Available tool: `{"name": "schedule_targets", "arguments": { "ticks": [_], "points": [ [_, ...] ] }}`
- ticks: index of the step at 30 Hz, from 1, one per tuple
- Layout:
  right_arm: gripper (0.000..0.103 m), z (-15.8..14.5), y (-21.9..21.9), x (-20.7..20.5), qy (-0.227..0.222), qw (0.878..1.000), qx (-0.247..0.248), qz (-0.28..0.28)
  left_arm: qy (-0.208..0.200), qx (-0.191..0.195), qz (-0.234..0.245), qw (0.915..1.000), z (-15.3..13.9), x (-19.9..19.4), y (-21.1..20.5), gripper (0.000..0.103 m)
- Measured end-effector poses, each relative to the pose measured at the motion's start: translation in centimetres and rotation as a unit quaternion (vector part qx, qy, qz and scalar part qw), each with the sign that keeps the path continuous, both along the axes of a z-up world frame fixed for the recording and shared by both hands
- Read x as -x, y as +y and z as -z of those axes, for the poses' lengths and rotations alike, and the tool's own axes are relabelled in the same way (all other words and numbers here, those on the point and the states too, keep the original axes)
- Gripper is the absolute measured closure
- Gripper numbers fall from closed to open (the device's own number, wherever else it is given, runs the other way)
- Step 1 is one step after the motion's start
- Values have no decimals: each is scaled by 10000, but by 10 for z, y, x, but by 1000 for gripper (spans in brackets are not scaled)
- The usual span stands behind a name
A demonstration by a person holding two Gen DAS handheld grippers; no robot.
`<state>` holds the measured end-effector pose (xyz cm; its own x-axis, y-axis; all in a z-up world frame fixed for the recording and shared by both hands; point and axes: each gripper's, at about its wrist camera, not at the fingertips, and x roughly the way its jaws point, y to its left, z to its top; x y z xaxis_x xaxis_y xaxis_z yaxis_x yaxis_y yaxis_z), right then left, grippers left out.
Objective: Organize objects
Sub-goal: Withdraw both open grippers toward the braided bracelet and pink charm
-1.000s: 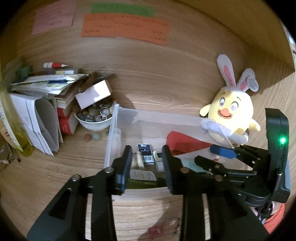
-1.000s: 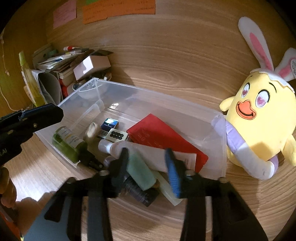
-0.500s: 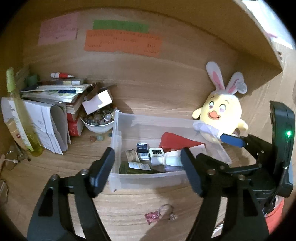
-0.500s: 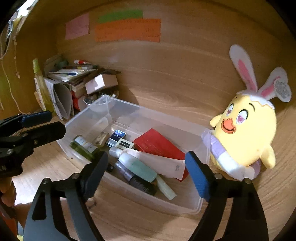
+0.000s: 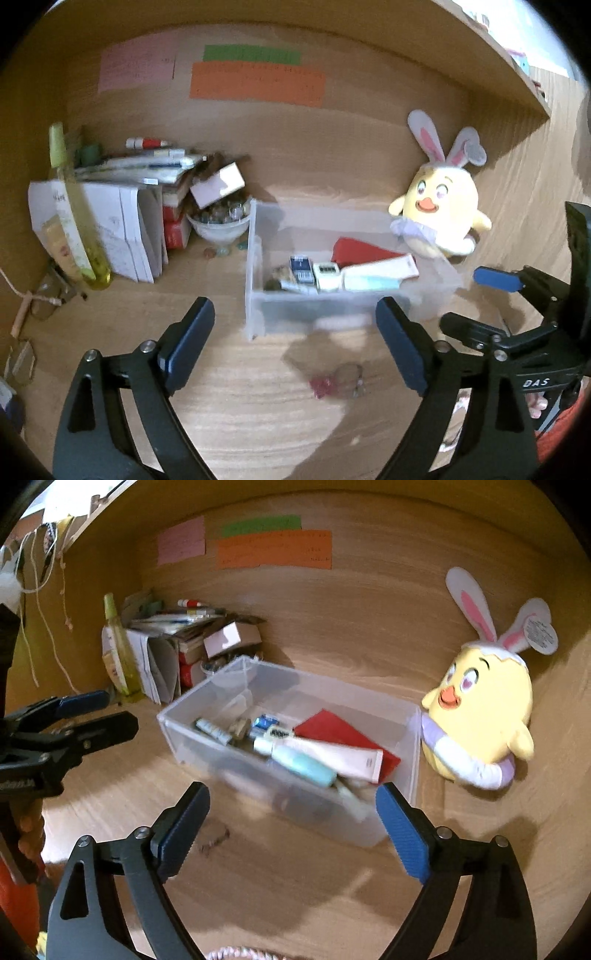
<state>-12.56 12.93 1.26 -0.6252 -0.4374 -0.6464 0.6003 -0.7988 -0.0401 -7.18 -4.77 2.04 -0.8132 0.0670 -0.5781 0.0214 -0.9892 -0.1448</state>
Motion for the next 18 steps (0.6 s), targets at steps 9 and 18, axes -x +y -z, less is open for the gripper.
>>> {"name": "schedule_targets", "arguments": {
  "ticks": [9,18],
  "points": [
    [13,43,19,-28,-309,9989,-339,44,-540,142,145,9983,40,-5,11,13],
    [14,70,46,-44,-774,9964,-333,122,-978,-23,167,9951,68,-1,9,13]
  ]
}}
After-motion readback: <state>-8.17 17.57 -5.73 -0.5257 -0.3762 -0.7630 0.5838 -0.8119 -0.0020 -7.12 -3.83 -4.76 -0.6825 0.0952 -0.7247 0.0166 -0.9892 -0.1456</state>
